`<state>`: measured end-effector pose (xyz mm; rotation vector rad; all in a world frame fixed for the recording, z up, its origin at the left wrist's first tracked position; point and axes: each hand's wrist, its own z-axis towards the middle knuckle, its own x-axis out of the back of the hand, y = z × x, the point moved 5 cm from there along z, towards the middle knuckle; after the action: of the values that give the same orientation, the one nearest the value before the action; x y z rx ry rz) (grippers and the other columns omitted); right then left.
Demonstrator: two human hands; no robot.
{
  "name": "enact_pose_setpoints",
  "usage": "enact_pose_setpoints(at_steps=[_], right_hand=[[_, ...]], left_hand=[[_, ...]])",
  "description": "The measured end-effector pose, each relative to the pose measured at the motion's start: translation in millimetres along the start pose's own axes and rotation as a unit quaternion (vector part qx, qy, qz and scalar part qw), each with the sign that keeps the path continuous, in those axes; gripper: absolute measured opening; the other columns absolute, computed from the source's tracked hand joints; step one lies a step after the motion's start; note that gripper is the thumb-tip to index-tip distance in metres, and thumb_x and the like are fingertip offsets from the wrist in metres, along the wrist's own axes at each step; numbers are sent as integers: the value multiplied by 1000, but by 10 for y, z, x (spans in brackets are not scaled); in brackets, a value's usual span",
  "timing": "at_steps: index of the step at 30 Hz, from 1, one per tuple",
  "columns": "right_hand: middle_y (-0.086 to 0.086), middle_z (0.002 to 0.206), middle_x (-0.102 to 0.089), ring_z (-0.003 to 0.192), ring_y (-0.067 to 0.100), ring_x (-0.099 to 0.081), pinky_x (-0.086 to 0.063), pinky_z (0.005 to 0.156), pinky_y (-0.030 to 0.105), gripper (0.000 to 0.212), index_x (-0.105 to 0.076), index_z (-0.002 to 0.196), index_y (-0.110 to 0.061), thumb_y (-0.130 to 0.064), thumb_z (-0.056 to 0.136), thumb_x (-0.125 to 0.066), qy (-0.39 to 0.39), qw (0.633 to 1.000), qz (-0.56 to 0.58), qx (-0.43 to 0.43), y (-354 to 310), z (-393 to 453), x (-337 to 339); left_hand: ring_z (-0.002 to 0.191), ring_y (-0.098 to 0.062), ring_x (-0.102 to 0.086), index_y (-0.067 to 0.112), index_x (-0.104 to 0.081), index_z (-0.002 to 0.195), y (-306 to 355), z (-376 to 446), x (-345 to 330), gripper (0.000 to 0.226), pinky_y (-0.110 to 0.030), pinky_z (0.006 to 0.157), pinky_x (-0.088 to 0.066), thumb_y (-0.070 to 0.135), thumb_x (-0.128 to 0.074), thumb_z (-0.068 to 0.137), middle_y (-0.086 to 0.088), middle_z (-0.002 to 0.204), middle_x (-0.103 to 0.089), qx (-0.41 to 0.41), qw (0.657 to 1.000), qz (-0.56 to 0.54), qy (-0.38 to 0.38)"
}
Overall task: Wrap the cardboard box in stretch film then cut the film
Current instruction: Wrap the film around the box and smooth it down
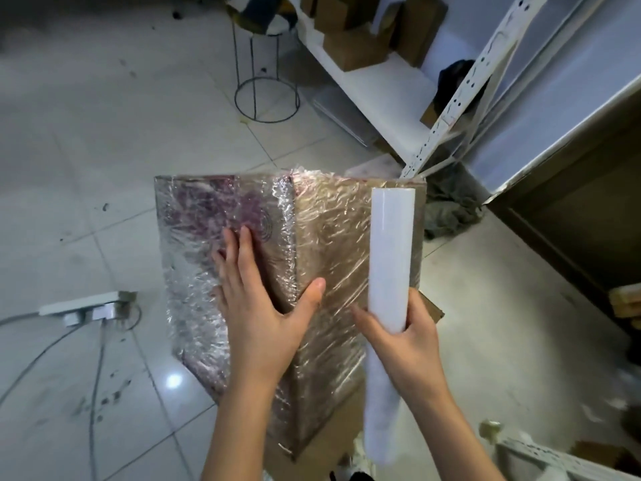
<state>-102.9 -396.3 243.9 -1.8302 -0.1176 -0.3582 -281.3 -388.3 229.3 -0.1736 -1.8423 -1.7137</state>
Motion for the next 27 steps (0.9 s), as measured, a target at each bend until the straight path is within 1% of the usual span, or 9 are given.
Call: enact_pose_setpoints(at_steps=[4, 6, 8, 11, 14, 18, 22, 24, 27], right_hand=[[-4, 79, -71, 75, 6, -66, -51, 64, 17, 22, -62, 87, -20, -25, 66, -69, -150, 987, 56, -34, 5, 118, -65], [-11, 73, -68, 76, 3, -62, -46, 68, 19, 31, -63, 85, -22, -29, 55, -63, -210, 971, 86, -74, 79, 192, -71], [-2, 84, -63, 85, 12, -57, -42, 73, 26, 38, -65, 86, -28, -35, 49, -59, -271, 953, 101, -86, 98, 279, -67], [5, 104, -64, 99, 21, -59, -48, 80, 29, 42, -58, 108, -34, -28, 67, -62, -376, 922, 74, -55, 87, 363, -31], [-14, 93, -67, 89, 4, -64, -50, 74, 21, 40, -56, 110, -29, -29, 73, -71, -370, 927, 40, -33, 37, 493, 2], [-18, 78, -67, 75, -2, -63, -51, 64, 17, 23, -62, 90, -27, -30, 72, -76, -318, 946, 34, -55, 74, 622, 34], [-10, 87, -70, 83, 6, -69, -52, 66, 22, 44, -58, 101, -25, -34, 64, -79, -315, 943, 40, -100, 178, 650, 61], [-6, 88, -69, 81, 10, -70, -56, 67, 26, 46, -54, 105, -24, -27, 68, -81, -321, 941, 26, -103, 203, 664, 69], [7, 83, -70, 72, 17, -71, -57, 62, 29, 54, -53, 103, -15, -30, 61, -82, -323, 943, 13, -84, 209, 725, 112]], left_hand=[[145, -5, 0, 43, -4, 147, -50, 116, 40, 100, -56, 116, -14, 72, -56, 67, 20, 157, 0, 12, 999, -31, 8], [145, -3, -4, 48, -7, 146, -66, 166, 52, 97, -54, 116, -16, 71, -58, 66, 22, 157, -4, 20, 999, -48, 8], [144, -1, -7, 54, -8, 142, -76, 218, 87, 95, -52, 116, -18, 69, -61, 65, 24, 156, -8, 28, 997, -67, 9], [143, -2, -13, 58, -12, 140, -83, 234, 108, 94, -51, 116, -21, 64, -66, 63, 23, 155, -12, 53, 995, -87, 11], [142, -4, -21, 62, -16, 137, -45, 212, 107, 94, -50, 114, -26, 64, -68, 59, 22, 155, -17, 76, 991, -104, 27], [140, -2, -24, 60, -18, 138, 16, 209, 105, 95, -47, 114, -28, 60, -70, 59, 23, 154, -20, 87, 989, -111, 36], [136, -3, -33, 67, -21, 129, 5, 157, 150, 90, -45, 110, -35, 57, -71, 56, 28, 146, -29, 104, 985, -129, 47], [135, -2, -34, 65, -22, 131, -22, 140, 179, 91, -45, 110, -36, 56, -72, 55, 27, 146, -30, 100, 985, -134, 46], [136, -1, -32, 63, -23, 133, -57, 120, 203, 92, -46, 110, -35, 53, -74, 57, 26, 149, -28, 94, 985, -136, 41]])
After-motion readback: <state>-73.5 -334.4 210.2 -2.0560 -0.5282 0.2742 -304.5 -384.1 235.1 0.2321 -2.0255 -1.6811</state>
